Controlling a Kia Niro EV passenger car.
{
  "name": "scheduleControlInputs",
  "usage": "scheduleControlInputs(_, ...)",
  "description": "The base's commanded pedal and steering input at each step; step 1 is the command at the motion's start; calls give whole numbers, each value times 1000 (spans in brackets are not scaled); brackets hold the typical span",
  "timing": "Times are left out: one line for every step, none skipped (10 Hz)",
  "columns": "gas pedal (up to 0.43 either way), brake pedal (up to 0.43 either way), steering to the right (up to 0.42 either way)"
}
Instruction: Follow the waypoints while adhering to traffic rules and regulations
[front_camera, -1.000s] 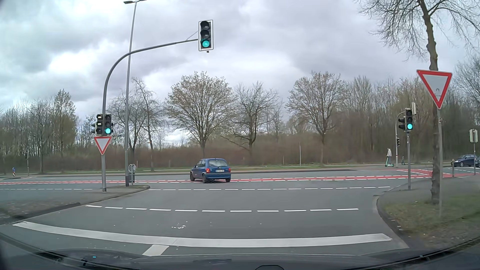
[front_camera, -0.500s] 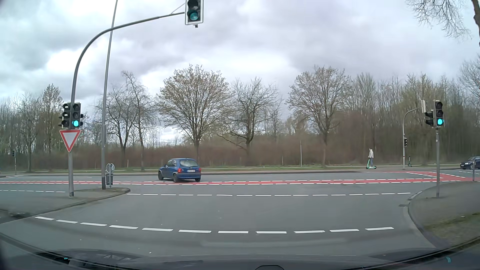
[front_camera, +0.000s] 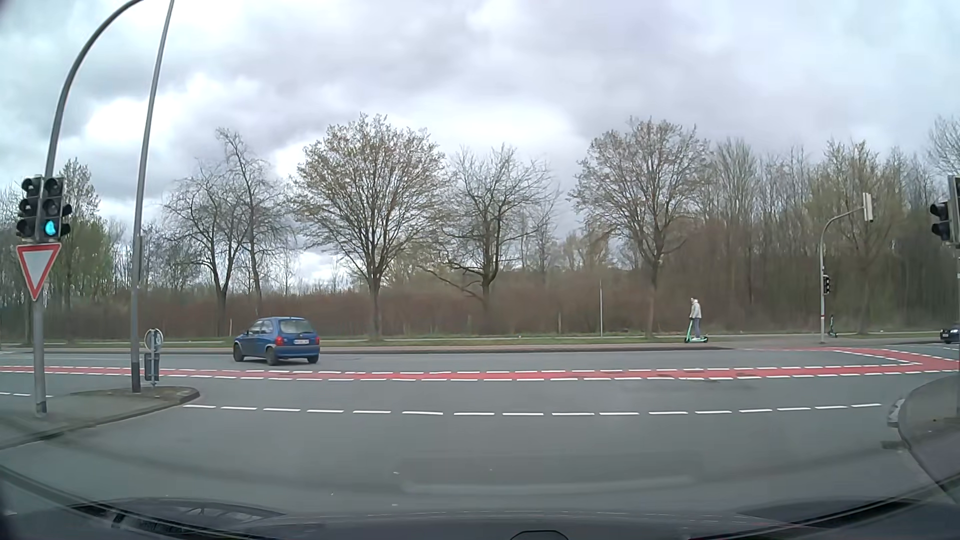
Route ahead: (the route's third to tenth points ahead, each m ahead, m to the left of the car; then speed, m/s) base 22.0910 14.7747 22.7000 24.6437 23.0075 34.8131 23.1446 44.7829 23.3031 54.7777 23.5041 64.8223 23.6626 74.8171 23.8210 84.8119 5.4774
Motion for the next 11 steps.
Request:
scheduleControlInputs(150,0,8)
scheduleControlInputs(150,0,-8)
scheduleControlInputs(150,0,-24)
scheduleControlInputs(150,0,-36)
scheduleControlInputs(157,0,-52)
scheduleControlInputs(157,0,-66)
scheduleControlInputs(157,0,-78)
scheduleControlInputs(157,0,-90)
scheduleControlInputs(150,0,-105)
scheduleControlInputs(150,0,-118)
scheduleControlInputs(150,0,-132)
